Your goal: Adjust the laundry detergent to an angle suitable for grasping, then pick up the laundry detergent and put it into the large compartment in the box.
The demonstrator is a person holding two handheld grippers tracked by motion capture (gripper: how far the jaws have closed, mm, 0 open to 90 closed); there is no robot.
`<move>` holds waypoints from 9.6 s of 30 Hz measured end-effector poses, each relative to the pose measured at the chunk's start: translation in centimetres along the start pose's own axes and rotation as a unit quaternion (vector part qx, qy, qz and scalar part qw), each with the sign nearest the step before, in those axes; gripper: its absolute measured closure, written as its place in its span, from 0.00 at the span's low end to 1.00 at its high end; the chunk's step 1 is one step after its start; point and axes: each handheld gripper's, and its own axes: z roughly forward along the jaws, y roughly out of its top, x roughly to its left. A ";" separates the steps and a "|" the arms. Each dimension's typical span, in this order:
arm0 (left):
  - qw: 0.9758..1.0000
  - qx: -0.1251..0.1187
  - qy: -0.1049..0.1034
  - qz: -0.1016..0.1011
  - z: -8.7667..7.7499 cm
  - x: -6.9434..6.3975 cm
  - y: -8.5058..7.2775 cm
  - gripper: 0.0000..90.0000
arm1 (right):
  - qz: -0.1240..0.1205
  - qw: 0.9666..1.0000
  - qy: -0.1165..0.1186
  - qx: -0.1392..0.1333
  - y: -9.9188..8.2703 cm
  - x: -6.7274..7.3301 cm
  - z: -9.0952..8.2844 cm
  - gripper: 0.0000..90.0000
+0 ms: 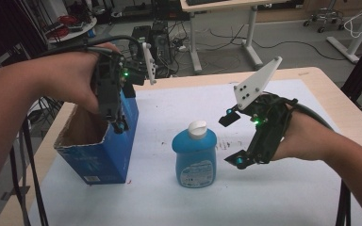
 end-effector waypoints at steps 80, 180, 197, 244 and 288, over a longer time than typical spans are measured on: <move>1.000 -0.017 -0.001 -0.012 -0.4 2.4 0.8 0.02 | -0.010 0.952 0.003 0.305 4.5 0.6 -6.3 0.03; 0.997 -0.067 -0.028 0.017 6.7 -4.4 11.0 0.03 | -0.009 0.954 -0.016 0.299 2.0 1.3 -7.2 0.02; 0.998 -0.063 -0.025 0.017 6.5 -4.6 11.2 0.11 | -0.010 0.954 -0.014 0.300 1.9 1.3 -7.0 0.03; 0.999 -0.036 -0.023 0.017 6.5 -4.7 11.7 0.43 | -0.010 0.955 -0.021 0.295 1.5 1.4 -7.1 0.03; 0.990 -0.028 -0.009 -0.136 -10.7 -1.1 3.3 0.44 | -0.017 0.954 -0.018 0.298 2.3 1.3 -6.5 0.03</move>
